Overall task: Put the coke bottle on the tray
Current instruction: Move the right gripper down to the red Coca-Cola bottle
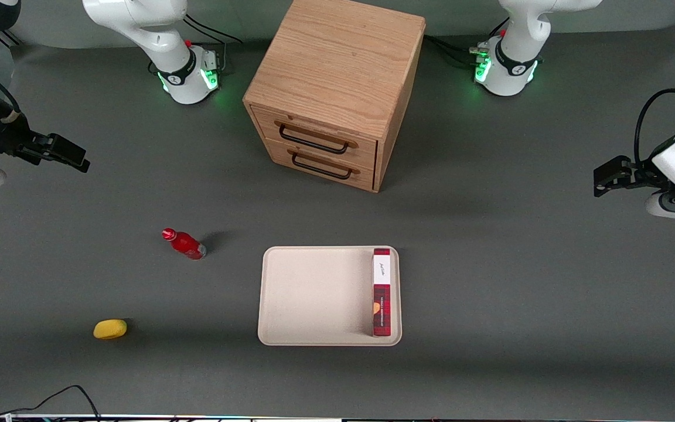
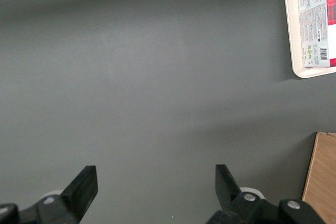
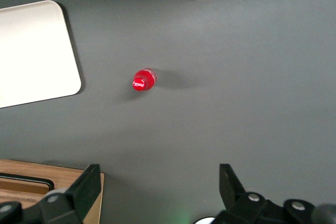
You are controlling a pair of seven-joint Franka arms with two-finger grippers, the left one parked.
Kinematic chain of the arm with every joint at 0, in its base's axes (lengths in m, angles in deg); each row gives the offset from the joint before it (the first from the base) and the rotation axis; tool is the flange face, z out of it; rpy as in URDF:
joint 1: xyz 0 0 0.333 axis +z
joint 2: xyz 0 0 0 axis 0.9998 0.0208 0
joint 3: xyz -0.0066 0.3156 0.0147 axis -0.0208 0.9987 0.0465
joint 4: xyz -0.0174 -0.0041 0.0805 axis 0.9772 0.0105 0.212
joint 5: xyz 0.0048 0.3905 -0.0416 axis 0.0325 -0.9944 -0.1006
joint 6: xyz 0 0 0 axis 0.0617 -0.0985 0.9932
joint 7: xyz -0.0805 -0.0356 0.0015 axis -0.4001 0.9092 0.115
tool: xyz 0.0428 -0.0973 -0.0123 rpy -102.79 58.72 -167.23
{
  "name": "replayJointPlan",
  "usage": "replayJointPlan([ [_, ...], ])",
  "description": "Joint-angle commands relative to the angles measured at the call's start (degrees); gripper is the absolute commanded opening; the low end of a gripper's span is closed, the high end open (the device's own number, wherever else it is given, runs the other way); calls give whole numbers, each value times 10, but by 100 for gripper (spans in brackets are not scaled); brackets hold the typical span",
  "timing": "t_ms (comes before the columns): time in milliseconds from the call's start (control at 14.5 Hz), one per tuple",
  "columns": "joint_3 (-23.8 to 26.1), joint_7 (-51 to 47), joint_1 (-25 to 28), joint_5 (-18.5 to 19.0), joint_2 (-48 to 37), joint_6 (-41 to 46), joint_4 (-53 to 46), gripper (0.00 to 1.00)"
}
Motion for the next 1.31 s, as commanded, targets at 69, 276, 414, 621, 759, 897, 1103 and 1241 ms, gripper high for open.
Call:
replayJointPlan([
  [69, -3, 13, 6, -12, 11, 25, -23, 100],
  [276, -2, 11, 6, -24, 19, 14, 3, 100],
  [414, -3, 12, 6, -52, 24, -72, 75, 100],
  [621, 2, 4, 17, -52, 57, -226, 173, 100],
  [759, 2, 0, 18, -51, 71, -306, 219, 100],
  [897, 7, -20, 23, -44, 98, -358, 243, 100],
  [1103, 7, -23, 24, -36, 120, -416, 274, 100],
  [1241, 7, -23, 24, -35, 125, -446, 296, 100],
])
